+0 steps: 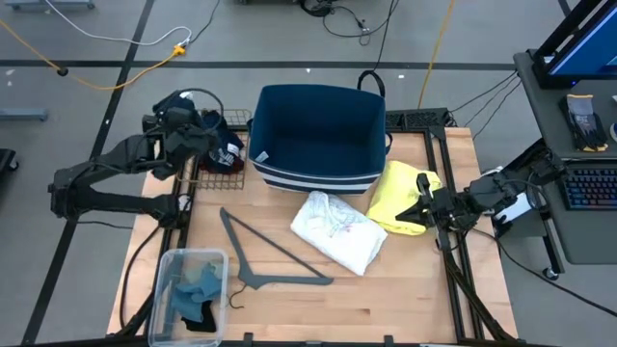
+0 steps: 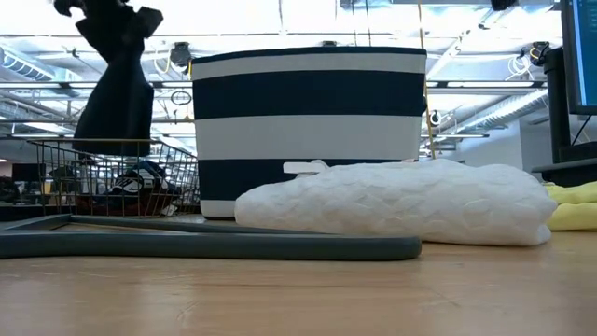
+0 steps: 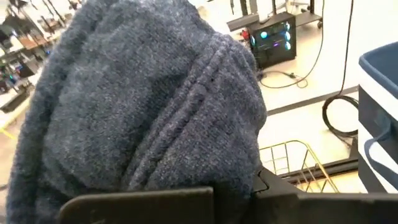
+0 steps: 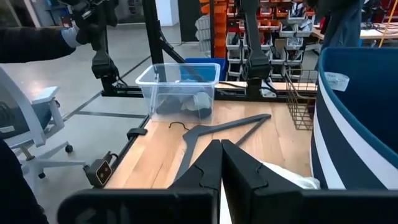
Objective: Pick & Place Cloths
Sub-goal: Put the dark blue shorts into the brown wire basket
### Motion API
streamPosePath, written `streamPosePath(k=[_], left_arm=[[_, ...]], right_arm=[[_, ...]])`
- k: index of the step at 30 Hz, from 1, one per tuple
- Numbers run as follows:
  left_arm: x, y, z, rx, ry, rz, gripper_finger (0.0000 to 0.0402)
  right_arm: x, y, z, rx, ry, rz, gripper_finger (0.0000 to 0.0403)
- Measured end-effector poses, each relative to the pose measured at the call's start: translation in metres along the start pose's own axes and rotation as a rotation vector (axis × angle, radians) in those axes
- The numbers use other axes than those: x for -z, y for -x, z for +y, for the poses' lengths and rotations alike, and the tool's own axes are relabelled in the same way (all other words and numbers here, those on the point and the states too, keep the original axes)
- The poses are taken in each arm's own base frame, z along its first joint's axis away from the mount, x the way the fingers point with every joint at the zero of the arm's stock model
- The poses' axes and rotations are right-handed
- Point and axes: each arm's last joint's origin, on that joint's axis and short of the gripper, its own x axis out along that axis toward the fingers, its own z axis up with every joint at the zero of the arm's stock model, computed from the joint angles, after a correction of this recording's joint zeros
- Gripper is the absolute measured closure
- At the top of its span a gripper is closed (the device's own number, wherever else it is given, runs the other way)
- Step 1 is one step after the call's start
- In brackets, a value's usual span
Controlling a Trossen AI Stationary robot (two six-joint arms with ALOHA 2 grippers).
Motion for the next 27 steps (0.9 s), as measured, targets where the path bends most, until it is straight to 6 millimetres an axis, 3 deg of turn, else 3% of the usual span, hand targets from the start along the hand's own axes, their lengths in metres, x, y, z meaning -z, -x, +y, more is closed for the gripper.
streamPosePath(k=[12, 23, 27], left_arm=[[0.013, -0.053, -0.018, 0.049, 0.058, 0.094, 0.0397], [0.033, -0.098, -0.032, 0.288, 0.117, 0.422, 0.0398], [0.04, -0.109, -0.035, 0.273, 0.129, 0.502, 0.0394]], right_arm=[[0.006, 0.005, -0.001, -0.053, -0.025, -0.003, 0.0403], [0.006, 0.005, -0.001, -0.053, -0.032, -0.003, 0.0403], [0.006, 0.005, -0.001, -0.053, -0.041, -0.004, 0.0403]])
